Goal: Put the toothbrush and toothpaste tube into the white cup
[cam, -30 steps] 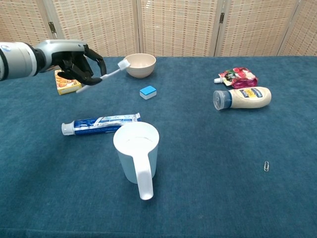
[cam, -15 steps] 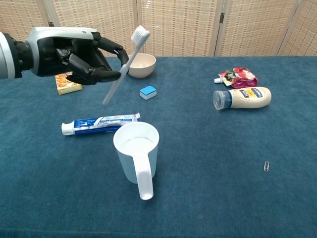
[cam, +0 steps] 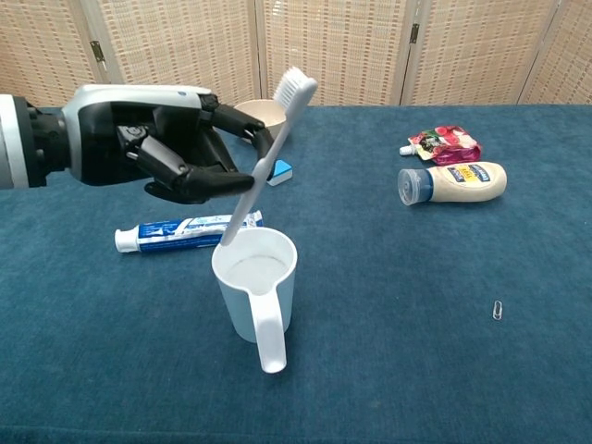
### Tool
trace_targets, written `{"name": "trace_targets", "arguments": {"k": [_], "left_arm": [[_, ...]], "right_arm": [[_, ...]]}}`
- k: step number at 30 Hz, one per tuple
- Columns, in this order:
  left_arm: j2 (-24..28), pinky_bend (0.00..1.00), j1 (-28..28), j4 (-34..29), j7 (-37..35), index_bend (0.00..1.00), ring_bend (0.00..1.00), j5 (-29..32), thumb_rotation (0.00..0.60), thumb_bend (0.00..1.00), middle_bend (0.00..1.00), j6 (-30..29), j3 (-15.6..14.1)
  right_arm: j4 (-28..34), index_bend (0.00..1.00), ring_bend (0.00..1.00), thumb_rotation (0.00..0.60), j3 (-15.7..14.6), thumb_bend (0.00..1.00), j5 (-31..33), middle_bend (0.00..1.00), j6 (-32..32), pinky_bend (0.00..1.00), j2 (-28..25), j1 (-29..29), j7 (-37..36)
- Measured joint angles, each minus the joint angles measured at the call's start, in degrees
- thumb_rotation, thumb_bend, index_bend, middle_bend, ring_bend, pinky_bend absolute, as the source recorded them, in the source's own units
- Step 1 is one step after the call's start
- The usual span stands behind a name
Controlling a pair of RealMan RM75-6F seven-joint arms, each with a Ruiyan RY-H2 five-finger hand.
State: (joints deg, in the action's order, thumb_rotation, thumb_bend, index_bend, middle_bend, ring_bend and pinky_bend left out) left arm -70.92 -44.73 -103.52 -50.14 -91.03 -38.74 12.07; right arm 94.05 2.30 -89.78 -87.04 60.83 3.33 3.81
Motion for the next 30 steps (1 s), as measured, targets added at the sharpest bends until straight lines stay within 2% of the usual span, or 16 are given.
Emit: {"name": "trace_targets", "arguments": {"k": [6, 21, 24, 26, 30], "left_arm": [[-1.31, 1.00, -1.00, 0.86, 1.26, 0.64, 0.97, 0.84, 0.600, 0.48, 1.00, -0.70, -2.15], [-3.63, 1.00, -2.78, 3.42, 4.78, 0.57, 0.97, 5.33, 0.600, 0.48, 1.00, -0.67, -4.54], [-3.68, 1.00, -2.90, 3.75, 5.75, 0.49, 0.97, 6.16, 0.600, 0.47, 1.00, -0.76, -4.89], [-3.54, 1.00, -2.96, 3.75, 6.31, 0.39, 0.97, 6.52, 0.600, 0.47, 1.00, -0.68, -5.13], [-2.94, 1.00, -3.07, 3.56, 7.56, 0.30, 0.97, 7.33, 0.600, 0.47, 1.00, -0.59, -5.54]], "right_arm": [[-0.32, 0.00, 0.10, 0.600, 0.08, 0.19, 0.08, 0.14, -0.04, 0.10, 0.11, -0.01, -0.22], [-1.17, 0.00, 0.10, 0.600, 0.12, 0.20, 0.24, 0.14, 0.07, 0.10, 0.31, -0.04, -1.14], [-1.28, 0.00, 0.10, 0.600, 0.15, 0.20, 0.18, 0.14, 0.06, 0.10, 0.40, 0.00, -1.34], [-1.37, 0.00, 0.10, 0.600, 0.08, 0.20, 0.00, 0.14, -0.03, 0.10, 0.43, -0.03, -1.38], [-1.43, 0.00, 0.10, 0.600, 0.09, 0.20, -0.01, 0.14, -0.20, 0.10, 0.44, -0.11, -1.52]]}}
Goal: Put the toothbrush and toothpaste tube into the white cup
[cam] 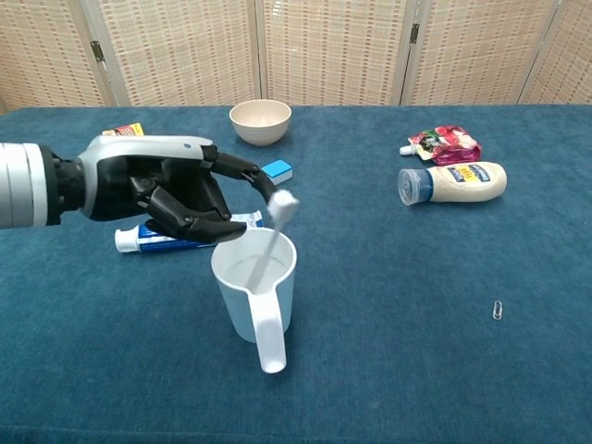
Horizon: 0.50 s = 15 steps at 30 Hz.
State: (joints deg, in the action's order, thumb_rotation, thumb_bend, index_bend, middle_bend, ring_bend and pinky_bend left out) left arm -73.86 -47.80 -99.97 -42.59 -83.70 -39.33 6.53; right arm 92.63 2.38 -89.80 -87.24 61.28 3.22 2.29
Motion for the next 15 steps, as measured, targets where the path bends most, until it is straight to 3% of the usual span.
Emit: {"name": "trace_targets", "arguments": {"k": [7, 15], "left_arm": [[2.37, 1.00, -0.11, -1.08, 0.41, 0.29, 0.97, 0.43, 0.600, 0.47, 1.00, -0.36, 0.22], [5.44, 1.00, -0.12, 0.80, 3.56, 0.35, 0.97, 4.30, 0.600, 0.47, 1.00, -2.59, 2.99]], "right_arm": [[-0.06, 0.00, 0.10, 0.600, -0.03, 0.20, -0.52, 0.14, -0.65, 0.10, 0.00, -0.18, -0.12], [0.10, 0.00, 0.10, 0.600, -0.02, 0.20, -0.55, 0.14, -0.88, 0.10, -0.13, -0.33, -0.05]]}}
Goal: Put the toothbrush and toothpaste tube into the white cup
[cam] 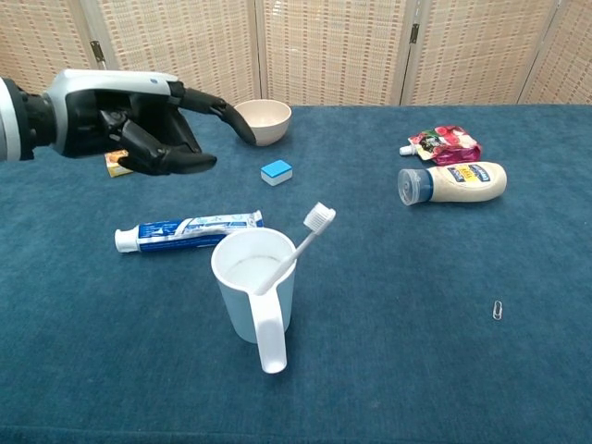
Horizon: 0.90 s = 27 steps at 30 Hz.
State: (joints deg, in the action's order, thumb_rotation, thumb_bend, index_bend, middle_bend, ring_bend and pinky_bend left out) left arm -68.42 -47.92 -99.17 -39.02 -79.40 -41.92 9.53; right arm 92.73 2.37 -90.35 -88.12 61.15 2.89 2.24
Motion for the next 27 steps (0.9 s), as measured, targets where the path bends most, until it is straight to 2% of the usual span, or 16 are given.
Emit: {"name": "trace_targets", "arguments": {"k": [5, 15, 21, 27], "left_arm": [[-0.38, 1.00, -0.45, 3.12, 8.78, 0.37, 0.97, 4.73, 0.600, 0.47, 1.00, -0.59, 0.61], [-7.21, 1.00, -2.88, 10.84, 35.67, 0.35, 0.97, 18.51, 0.600, 0.47, 1.00, -1.84, -0.77], [-11.96, 1.00, -5.64, 15.81, 45.26, 0.30, 0.97, 25.45, 0.600, 0.44, 1.00, -0.02, -2.32], [-14.54, 1.00, -7.93, 18.66, 49.30, 0.31, 0.96, 31.34, 0.600, 0.43, 1.00, 3.29, -3.32]], "right_arm": [[0.02, 0.00, 0.10, 0.600, -0.01, 0.20, -0.10, 0.14, 0.03, 0.10, 0.12, 0.04, 0.13], [0.39, 0.00, 0.10, 0.600, -0.03, 0.20, 0.01, 0.14, 0.24, 0.10, 0.01, 0.06, 0.55], [0.31, 0.00, 0.10, 0.600, -0.15, 0.20, 0.52, 0.14, 0.48, 0.10, -0.06, -0.15, 0.54], [0.06, 0.00, 0.10, 0.600, -0.12, 0.21, 0.86, 0.14, 0.37, 0.10, -0.12, -0.38, 0.18]]}}
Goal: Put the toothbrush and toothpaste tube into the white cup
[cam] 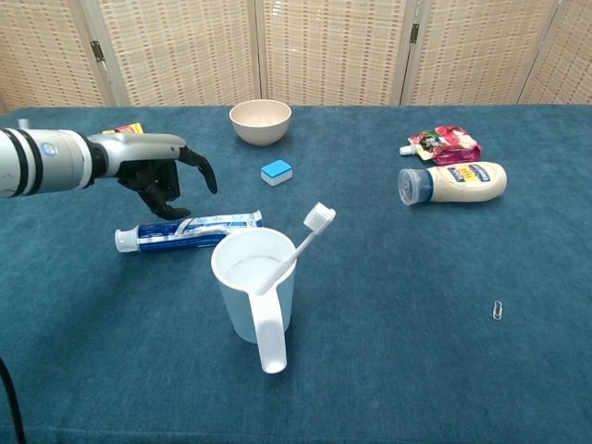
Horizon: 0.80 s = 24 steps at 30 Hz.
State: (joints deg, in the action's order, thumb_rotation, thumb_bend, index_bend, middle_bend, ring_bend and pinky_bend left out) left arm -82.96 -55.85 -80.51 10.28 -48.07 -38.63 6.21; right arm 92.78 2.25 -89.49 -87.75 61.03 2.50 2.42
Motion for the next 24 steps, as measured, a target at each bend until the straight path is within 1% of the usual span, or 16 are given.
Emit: {"name": "trace_targets", "arguments": {"k": [4, 11, 18, 24], "left_arm": [[-1.28, 1.00, -1.14, 1.08, 1.56, 0.32, 0.96, 2.63, 0.600, 0.43, 1.00, 1.60, -0.49], [-2.03, 1.00, -1.67, 1.23, 2.94, 0.35, 0.96, 3.80, 0.600, 0.43, 1.00, 1.96, -1.38], [-1.47, 1.00, -1.57, -1.07, 3.61, 0.39, 0.96, 2.04, 0.600, 0.43, 1.00, 1.72, -2.10], [-1.43, 1.00, -1.21, -1.59, 4.30, 0.39, 0.96, -0.35, 0.600, 0.43, 1.00, 0.62, -2.77]], "right_arm": [[-0.34, 0.00, 0.10, 0.600, -0.19, 0.21, 0.30, 0.14, 0.81, 0.10, 0.06, 0.10, -0.20], [-0.88, 0.00, 0.10, 0.600, -0.09, 0.21, 0.55, 0.14, 1.24, 0.10, 0.18, 0.32, -0.67], [-1.17, 0.00, 0.10, 0.600, -0.07, 0.21, 0.69, 0.14, 1.79, 0.10, 0.38, 0.59, -0.77], [-1.09, 0.00, 0.10, 0.600, -0.05, 0.21, 0.76, 0.14, 1.90, 0.10, 0.36, 0.66, -0.67]]}}
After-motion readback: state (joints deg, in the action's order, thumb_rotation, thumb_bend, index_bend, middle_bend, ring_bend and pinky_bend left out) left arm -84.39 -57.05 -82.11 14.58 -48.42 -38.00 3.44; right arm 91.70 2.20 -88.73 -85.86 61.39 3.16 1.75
